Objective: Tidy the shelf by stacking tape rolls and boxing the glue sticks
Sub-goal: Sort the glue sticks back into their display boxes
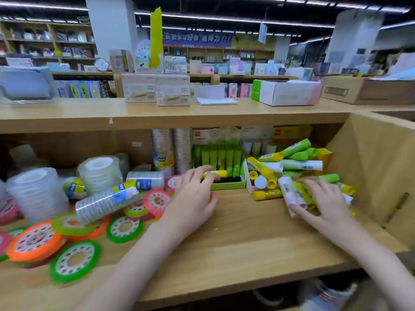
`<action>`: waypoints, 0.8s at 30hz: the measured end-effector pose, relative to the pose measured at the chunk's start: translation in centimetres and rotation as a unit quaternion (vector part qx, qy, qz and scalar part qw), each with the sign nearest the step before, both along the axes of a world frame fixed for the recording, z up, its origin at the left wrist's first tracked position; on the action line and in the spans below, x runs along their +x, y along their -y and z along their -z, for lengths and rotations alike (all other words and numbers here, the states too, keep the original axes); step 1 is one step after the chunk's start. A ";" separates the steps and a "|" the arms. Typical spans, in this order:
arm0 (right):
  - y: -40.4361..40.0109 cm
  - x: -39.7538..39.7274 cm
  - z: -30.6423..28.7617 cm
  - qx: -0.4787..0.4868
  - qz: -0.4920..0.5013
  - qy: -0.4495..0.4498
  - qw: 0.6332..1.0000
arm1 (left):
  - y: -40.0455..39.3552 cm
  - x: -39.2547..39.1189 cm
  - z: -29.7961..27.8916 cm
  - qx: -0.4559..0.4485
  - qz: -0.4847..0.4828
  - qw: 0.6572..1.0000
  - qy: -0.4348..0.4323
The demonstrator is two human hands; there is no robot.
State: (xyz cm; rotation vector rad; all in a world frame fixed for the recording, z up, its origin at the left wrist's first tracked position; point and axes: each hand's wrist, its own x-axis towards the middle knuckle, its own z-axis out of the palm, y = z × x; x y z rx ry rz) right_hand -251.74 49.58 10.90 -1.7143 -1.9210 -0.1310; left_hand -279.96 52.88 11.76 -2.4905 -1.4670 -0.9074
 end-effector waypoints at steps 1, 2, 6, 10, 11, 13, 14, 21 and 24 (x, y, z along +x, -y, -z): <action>-0.1 0.4 0.2 -0.025 0.007 -0.001 1.000 | -0.3 1.0 0.0 -0.008 0.017 1.000 0.003; -0.1 0.7 0.4 -0.045 0.005 -0.004 0.999 | -0.5 2.1 0.0 -0.008 0.035 0.999 0.004; -0.4 1.0 1.0 -0.029 -0.032 -0.006 0.999 | -1.5 6.0 0.2 -0.022 0.097 0.995 -0.013; -0.6 1.0 2.1 -0.044 -0.059 0.023 0.997 | -3.0 8.9 0.8 -0.094 0.088 0.989 -0.079; -0.7 1.1 2.3 -0.041 -0.058 0.032 0.997 | -3.1 9.3 0.9 -0.102 0.085 0.987 -0.086; -0.8 1.1 2.2 -0.036 -0.059 0.045 0.997 | -3.2 9.6 0.9 -0.100 0.086 0.988 -0.075; -0.8 1.1 2.1 -0.038 -0.064 0.045 0.996 | -3.1 9.5 0.9 -0.097 0.088 0.989 -0.070; -1.9 0.5 0.7 -0.081 -0.032 0.079 0.993 | -2.5 8.6 1.0 -0.079 0.073 0.993 -0.057; -2.1 0.8 0.5 -0.058 -0.046 0.092 0.993 | -2.5 9.4 0.6 -0.096 0.053 0.993 -0.041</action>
